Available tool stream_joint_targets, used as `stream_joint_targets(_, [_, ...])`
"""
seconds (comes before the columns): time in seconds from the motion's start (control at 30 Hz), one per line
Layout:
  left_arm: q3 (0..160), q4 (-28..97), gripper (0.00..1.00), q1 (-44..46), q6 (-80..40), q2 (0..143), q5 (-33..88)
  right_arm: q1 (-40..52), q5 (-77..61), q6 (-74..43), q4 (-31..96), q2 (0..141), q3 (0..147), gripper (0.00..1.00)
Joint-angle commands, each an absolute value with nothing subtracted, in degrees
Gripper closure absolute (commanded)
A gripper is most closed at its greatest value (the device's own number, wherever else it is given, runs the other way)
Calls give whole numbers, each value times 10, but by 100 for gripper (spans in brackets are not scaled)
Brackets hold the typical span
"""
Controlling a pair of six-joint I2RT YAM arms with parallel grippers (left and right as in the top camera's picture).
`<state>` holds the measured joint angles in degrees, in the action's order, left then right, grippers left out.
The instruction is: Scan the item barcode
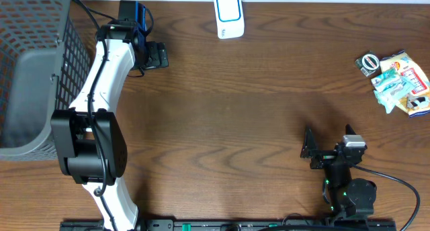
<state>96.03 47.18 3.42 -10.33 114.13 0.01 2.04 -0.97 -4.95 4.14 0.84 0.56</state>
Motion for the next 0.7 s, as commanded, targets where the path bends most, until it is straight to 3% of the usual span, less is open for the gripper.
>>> stream_joint_targets(0.0, [957,473,2,32,-104,1142,-5,16,1,-42,43,3,3,1])
stream_joint_targets(0.67, [957,473,2,32,-104,1142,-5,30,-3,16,45,3,3,1])
